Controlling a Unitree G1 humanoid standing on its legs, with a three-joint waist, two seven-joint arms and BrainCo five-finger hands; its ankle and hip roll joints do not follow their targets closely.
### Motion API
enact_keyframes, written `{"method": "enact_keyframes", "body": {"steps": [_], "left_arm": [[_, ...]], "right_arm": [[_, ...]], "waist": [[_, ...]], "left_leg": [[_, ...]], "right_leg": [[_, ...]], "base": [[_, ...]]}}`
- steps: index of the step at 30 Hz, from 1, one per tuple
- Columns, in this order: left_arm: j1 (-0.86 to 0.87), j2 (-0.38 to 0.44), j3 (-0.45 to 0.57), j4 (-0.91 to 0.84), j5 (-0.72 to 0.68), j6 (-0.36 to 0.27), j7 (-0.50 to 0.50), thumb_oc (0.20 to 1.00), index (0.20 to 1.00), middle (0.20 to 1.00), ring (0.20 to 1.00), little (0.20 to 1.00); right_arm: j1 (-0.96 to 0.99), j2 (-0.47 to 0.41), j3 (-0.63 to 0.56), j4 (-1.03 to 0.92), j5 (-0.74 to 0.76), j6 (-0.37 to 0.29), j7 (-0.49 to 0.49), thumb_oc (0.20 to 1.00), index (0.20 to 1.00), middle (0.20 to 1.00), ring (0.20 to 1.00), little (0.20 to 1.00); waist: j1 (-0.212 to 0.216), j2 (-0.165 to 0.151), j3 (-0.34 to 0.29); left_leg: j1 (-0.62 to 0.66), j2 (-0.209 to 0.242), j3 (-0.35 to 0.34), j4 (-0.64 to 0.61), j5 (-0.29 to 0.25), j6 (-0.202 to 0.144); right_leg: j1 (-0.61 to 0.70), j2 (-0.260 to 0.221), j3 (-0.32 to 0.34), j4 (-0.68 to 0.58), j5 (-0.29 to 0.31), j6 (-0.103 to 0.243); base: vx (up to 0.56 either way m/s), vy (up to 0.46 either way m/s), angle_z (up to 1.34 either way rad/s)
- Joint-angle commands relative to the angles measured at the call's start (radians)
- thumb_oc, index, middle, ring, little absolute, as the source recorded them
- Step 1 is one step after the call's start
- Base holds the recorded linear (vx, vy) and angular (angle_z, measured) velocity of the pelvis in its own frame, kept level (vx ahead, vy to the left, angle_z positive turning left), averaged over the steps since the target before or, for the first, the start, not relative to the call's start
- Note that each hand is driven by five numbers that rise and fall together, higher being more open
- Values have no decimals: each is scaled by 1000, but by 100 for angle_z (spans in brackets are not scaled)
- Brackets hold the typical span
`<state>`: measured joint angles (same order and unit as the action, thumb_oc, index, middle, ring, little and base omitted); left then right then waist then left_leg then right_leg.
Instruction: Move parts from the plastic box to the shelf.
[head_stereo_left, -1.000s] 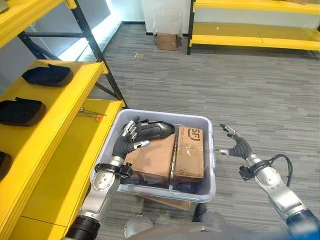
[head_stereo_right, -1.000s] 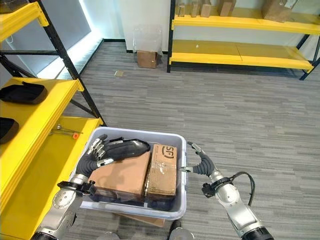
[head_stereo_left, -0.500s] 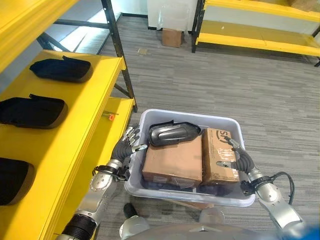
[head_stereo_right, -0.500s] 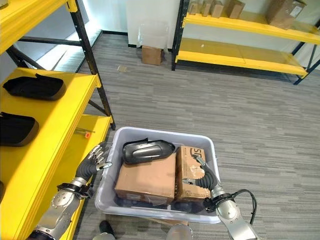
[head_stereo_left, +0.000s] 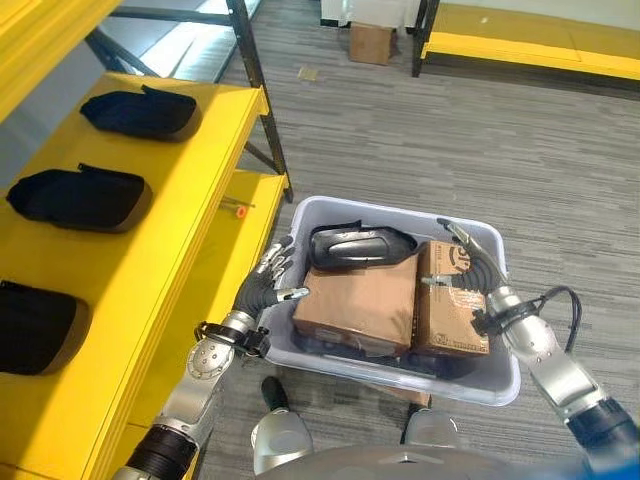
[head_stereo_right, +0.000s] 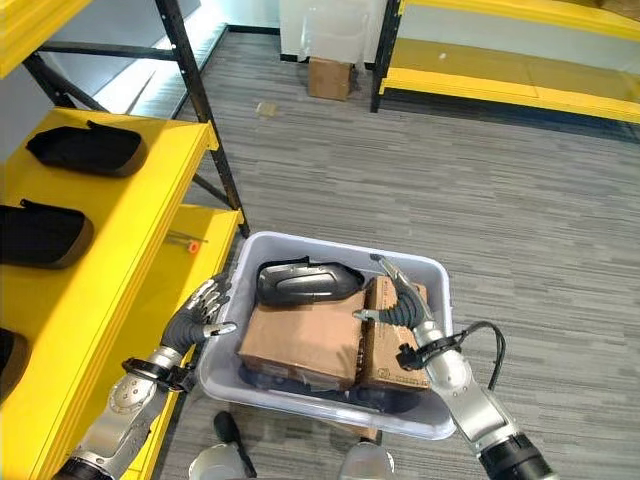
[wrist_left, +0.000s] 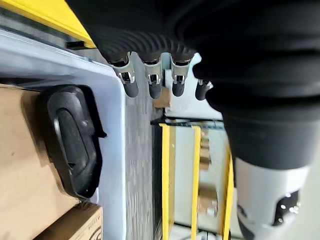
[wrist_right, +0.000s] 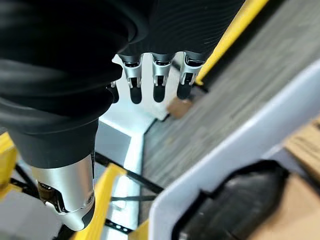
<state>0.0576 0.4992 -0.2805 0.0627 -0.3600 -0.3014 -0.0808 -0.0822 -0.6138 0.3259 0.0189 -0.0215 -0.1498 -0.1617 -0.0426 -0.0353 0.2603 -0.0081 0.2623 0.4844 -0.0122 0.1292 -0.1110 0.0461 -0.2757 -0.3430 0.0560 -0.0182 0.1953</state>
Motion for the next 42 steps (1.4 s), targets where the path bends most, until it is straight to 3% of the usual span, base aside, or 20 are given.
{"method": "enact_keyframes", "body": {"steps": [1, 3, 6, 9, 11, 15, 20, 26, 28, 32, 37, 40, 42], "left_arm": [[-101, 42, -7, -57, 149, -124, 50, 1000, 1000, 1000, 1000, 1000], [-166, 62, -30, -59, 236, -119, 120, 1000, 1000, 1000, 1000, 1000], [-236, 75, -58, -48, 357, -63, 204, 1000, 1000, 1000, 1000, 1000], [-357, 102, -120, 23, 458, 52, 295, 1000, 1000, 1000, 1000, 1000], [-386, 107, -136, 40, 467, 76, 308, 1000, 1000, 1000, 1000, 1000], [-561, 116, -234, 132, 514, 197, 357, 1000, 1000, 1000, 1000, 1000], [-680, 99, -289, 197, 527, 266, 378, 1000, 1000, 1000, 1000, 1000], [-811, 31, -354, 319, 530, 376, 432, 1000, 1000, 1000, 1000, 1000], [-825, 3, -357, 373, 520, 409, 487, 1000, 1000, 1000, 1000, 1000], [-798, -28, -320, 443, 547, 451, 573, 1000, 1000, 1000, 1000, 1000], [-790, -28, -265, 507, 503, 414, 634, 1000, 1000, 1000, 1000, 1000], [-797, -28, -229, 536, 528, 432, 658, 1000, 1000, 1000, 1000, 1000], [-797, -16, -193, 569, 540, 442, 732, 1000, 1000, 1000, 1000, 1000]], "right_arm": [[-12, -19, 4, -51, 40, -43, -20, 1000, 1000, 1000, 1000, 1000], [-24, -21, 17, -62, 63, -50, -26, 1000, 1000, 1000, 1000, 1000], [-35, -15, 16, -84, 116, -43, -24, 1000, 1000, 1000, 1000, 1000], [-56, -21, 4, -183, 148, -53, 34, 1000, 1000, 1000, 1000, 1000], [-65, -25, 0, -211, 150, -44, 48, 1000, 1000, 1000, 1000, 1000], [-159, -50, -4, -290, 164, 18, 90, 1000, 1000, 1000, 1000, 1000], [-240, -47, 12, -282, 191, 76, 76, 1000, 1000, 1000, 1000, 1000], [-332, -8, 22, -230, 196, 101, 61, 1000, 1000, 1000, 1000, 1000], [-362, -1, 23, -232, 175, 157, 71, 1000, 1000, 1000, 1000, 1000], [-358, 12, 19, -211, 168, 161, 39, 1000, 1000, 1000, 1000, 1000], [-339, 17, 2, -223, 168, 160, 26, 1000, 1000, 1000, 1000, 1000], [-329, 22, -15, -230, 165, 167, 39, 1000, 1000, 1000, 1000, 1000], [-330, 17, -22, -232, 167, 170, 28, 1000, 1000, 1000, 1000, 1000]], "waist": [[-14, 5, -8], [-37, 15, -5], [-65, 26, 0], [-119, 40, 27], [-130, 42, 35], [-178, 47, 110], [-198, 47, 166], [-217, 36, 242], [-222, 32, 259], [-218, 26, 260], [-216, 20, 260], [-215, 19, 260], [-210, 15, 260]], "left_leg": [[34, 64, -16, 90, -102, -9], [36, 69, -6, 96, -102, -11], [39, 70, 8, 101, -106, -11], [26, 71, 30, 118, -120, -10], [21, 70, 34, 121, -123, -11], [-29, 68, 50, 148, -142, -13], [-86, 69, 48, 190, -155, -17], [-173, 69, 38, 270, -182, -15], [-194, 72, 37, 288, -186, -18], [-252, 73, 37, 304, -185, -21], [-301, 76, 35, 318, -183, -25], [-338, 81, 31, 328, -178, -30], [-371, 85, 27, 335, -172, -37]], "right_leg": [[-79, 20, 22, 120, -49, -55], [-89, 19, 38, 125, -47, -55], [-105, 18, 61, 132, -45, -51], [-154, 11, 107, 158, -45, -40], [-167, 10, 118, 163, -46, -38], [-264, 3, 175, 207, -47, -25], [-339, 5, 205, 245, -49, -23], [-423, 6, 231, 287, -46, -21], [-442, 9, 237, 290, -44, -22], [-497, 9, 240, 292, -39, -20], [-543, 17, 238, 297, -34, -22], [-577, 21, 233, 302, -31, -24], [-606, 23, 230, 302, -25, -27]], "base": [[47, -9, -3], [45, 18, -8], [41, 39, -27], [-18, 83, -30], [-62, 72, -39], [-143, 85, -31], [-125, 34, -14], [-112, -11, -15], [-61, -9, -4], [-69, -38, -10], [-42, -39, -4], [-43, -44, -1], [-52, -49, 0]]}}
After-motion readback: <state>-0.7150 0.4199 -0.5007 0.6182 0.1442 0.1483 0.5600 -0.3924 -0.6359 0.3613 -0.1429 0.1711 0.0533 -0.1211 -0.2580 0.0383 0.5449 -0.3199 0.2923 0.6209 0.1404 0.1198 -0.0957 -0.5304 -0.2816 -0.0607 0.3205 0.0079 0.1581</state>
